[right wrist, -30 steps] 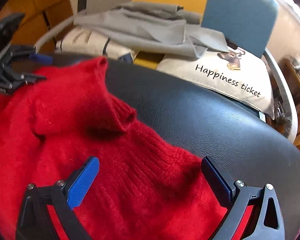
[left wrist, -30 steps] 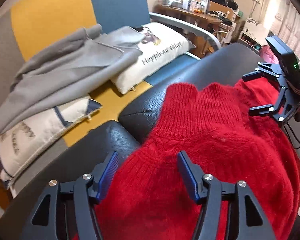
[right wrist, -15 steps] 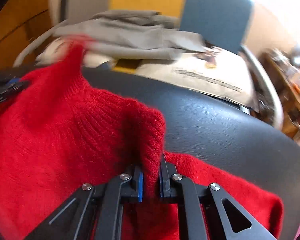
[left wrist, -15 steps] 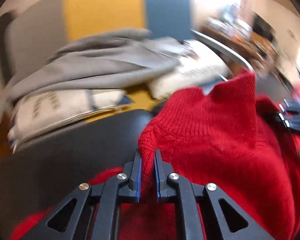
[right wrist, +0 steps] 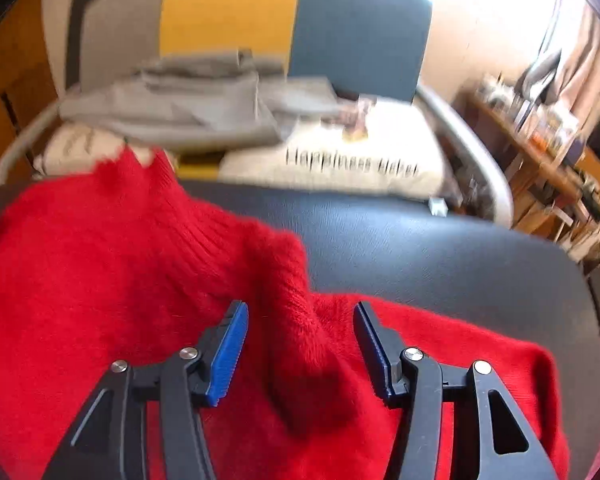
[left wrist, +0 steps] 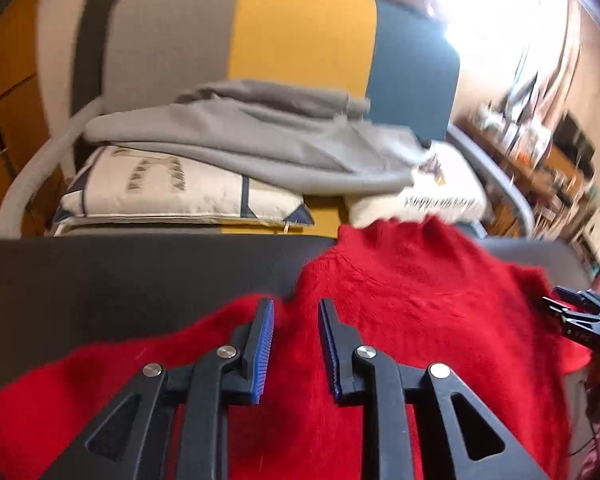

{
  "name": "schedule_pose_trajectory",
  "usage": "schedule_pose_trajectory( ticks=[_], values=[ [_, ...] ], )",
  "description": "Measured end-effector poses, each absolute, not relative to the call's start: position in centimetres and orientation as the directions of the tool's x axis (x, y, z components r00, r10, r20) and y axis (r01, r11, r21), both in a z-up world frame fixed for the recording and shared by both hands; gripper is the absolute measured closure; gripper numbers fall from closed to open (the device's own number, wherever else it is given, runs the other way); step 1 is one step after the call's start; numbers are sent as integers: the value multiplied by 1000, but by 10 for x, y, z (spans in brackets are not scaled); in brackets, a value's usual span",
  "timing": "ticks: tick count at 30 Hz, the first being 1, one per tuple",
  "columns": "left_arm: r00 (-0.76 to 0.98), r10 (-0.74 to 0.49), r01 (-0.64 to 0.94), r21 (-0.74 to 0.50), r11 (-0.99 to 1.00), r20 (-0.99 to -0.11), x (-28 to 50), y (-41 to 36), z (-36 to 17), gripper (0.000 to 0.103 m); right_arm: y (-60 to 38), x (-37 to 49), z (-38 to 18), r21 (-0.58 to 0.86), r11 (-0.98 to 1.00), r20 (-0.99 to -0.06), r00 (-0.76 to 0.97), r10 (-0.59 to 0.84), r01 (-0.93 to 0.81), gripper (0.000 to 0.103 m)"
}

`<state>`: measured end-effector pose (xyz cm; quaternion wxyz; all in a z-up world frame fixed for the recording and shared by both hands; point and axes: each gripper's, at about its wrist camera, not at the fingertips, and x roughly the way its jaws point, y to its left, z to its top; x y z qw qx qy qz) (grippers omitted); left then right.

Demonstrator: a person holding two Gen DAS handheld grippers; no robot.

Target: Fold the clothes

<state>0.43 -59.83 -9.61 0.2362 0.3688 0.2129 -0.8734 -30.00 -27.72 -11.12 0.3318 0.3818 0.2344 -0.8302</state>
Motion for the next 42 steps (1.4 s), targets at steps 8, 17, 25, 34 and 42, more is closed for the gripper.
schedule_pose_trajectory(
  ticks=[8, 17, 25, 34, 42],
  values=[
    [-641, -187, 547, -272, -792, -745, 127, -522, -99, 80, -239, -185, -77, 93, -518, -768, -270, -581, 850, 33],
    [-558, -195, 550, -183, -815, -806, 190, -445, -134, 79, -172, -112, -136, 147, -645, -871, -211, -444, 750, 33],
    [-573, -283, 563, -118, -818, -769, 237, -421, -142, 76, -122, -80, -157, 49, -702, -816, -377, -439, 710, 32],
    [-546, -287, 582, -110, -806, -787, 266, -412, -132, 76, -103, -54, -155, 30, -700, -790, -412, -454, 714, 29],
    [-600, -277, 501, -83, -862, -750, 241, -415, -90, 76, -90, -64, -134, 154, -714, -823, -311, -475, 683, 28]
  ],
)
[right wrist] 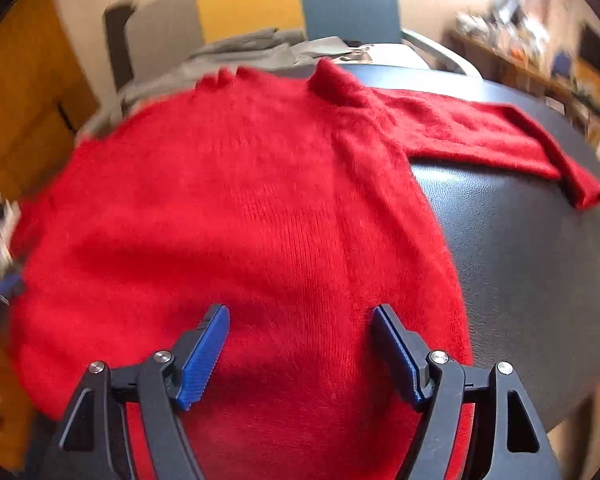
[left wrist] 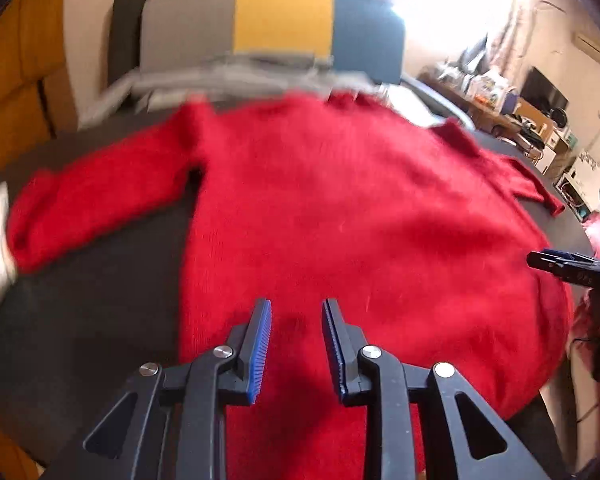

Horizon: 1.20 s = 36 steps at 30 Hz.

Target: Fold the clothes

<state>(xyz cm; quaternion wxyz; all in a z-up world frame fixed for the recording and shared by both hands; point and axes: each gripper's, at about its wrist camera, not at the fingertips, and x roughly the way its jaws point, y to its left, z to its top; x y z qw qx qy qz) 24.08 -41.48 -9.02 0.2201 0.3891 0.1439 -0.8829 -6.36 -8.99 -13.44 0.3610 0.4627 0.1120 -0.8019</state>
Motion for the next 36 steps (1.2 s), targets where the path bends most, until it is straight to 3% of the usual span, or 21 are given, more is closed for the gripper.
schedule_pose_trajectory(
  ticks=[4, 6, 10, 12, 13, 19, 23, 28, 32, 36],
  values=[
    [-646, -333, 471, -15, -882, -686, 195, -431, -74, 76, -117, -68, -112, 162, -702, -787, -338, -515, 693, 28],
    [-624, -354, 495, -3, -869, -696, 176, -444, -82, 76, -133, -74, -112, 149, -700, -786, -346, -512, 698, 27],
    [-526, -374, 568, 11, -823, -763, 164, -466, -117, 74, -148, -80, -145, 35, -728, -855, -357, -377, 684, 14],
    [-533, -361, 605, -47, -795, -765, 180, -473, -127, 70, -135, -75, -154, 16, -728, -821, -406, -401, 686, 1],
    [-536, -353, 616, -70, -785, -767, 185, -476, -127, 69, -131, -74, -156, 15, -726, -809, -419, -413, 687, 0],
    [-539, -324, 596, -81, -799, -778, 172, -477, -111, 67, -137, -80, -146, 37, -712, -813, -393, -429, 702, 0],
    [-622, -332, 542, -84, -836, -709, 128, -490, -83, 55, -163, -91, -115, 68, -655, -740, -403, -539, 752, 0],
    [-672, -346, 473, -21, -881, -654, 59, -513, -65, 54, -225, -117, -102, 141, -544, -690, -312, -653, 827, 0],
    [-653, -347, 448, 27, -894, -674, 15, -536, -76, 54, -284, -144, -112, 98, -499, -723, -283, -630, 861, 0],
    [-565, -376, 488, 70, -870, -735, 1, -561, -114, 51, -321, -186, -139, 37, -562, -804, -310, -508, 826, 0]
  ],
)
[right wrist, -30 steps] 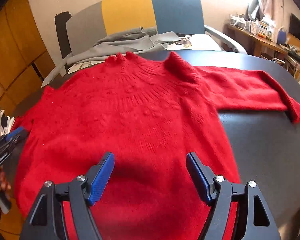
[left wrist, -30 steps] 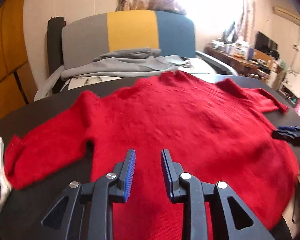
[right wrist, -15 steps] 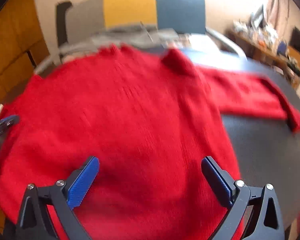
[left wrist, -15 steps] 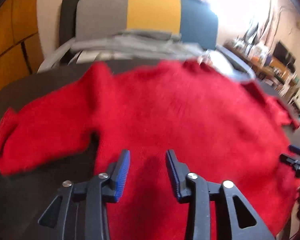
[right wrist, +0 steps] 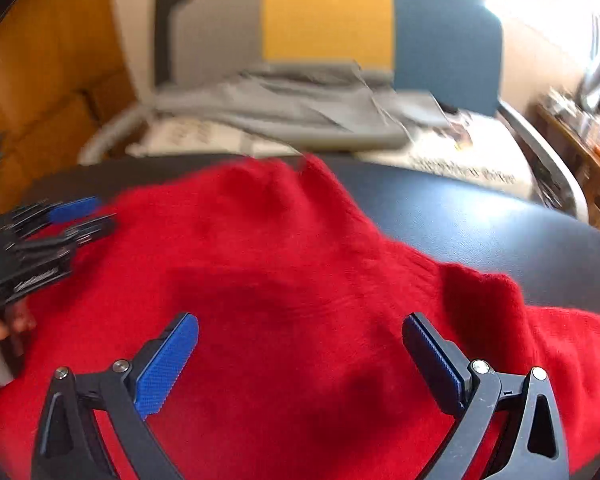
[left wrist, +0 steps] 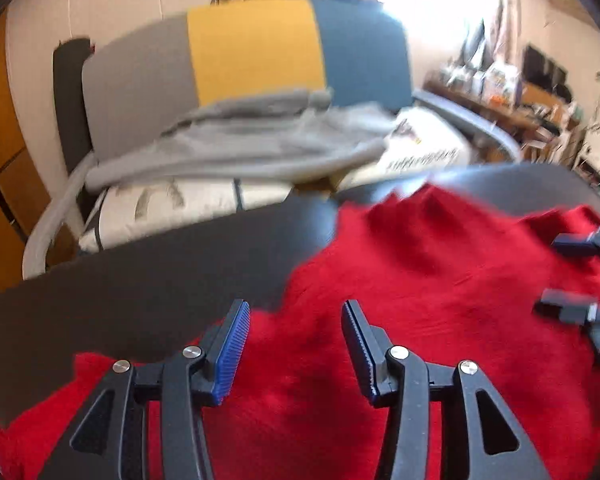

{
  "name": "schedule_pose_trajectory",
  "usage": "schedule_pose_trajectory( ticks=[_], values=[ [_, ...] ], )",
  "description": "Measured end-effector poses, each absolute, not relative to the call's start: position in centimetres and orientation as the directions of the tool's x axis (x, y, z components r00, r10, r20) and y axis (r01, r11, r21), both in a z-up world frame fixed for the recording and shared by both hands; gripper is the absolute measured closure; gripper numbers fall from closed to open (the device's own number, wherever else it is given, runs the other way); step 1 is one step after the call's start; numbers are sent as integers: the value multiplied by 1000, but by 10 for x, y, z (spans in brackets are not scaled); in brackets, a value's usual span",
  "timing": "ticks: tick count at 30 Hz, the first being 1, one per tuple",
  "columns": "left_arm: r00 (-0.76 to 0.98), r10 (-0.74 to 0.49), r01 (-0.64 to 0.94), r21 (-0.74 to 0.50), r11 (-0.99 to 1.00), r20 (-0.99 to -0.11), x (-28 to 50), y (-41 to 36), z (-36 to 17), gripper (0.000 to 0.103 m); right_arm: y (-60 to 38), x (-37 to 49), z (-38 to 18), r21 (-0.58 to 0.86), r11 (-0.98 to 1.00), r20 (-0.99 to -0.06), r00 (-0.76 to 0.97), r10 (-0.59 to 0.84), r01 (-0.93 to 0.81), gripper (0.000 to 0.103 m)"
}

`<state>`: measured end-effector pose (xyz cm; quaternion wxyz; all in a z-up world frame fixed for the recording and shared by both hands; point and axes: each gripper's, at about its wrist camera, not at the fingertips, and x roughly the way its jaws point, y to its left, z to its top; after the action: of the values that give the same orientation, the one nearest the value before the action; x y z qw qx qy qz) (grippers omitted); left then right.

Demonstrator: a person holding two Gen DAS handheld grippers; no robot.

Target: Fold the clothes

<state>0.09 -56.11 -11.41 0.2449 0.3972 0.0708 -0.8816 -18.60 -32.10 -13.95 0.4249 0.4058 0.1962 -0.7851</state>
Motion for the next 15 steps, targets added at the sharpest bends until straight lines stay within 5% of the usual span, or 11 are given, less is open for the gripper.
schedule_pose_trajectory(
  ticks=[6, 15],
  values=[
    [-545, -364, 659, -118, -743, -755, 36, -617, -136, 39, -328, -218, -162, 32, -686, -813, -380, -441, 727, 0],
    [-472, -438, 716, -43, -696, -765, 35, -615, -139, 32, -334, -223, -165, 16, -707, -799, -416, -435, 708, 0]
  ],
)
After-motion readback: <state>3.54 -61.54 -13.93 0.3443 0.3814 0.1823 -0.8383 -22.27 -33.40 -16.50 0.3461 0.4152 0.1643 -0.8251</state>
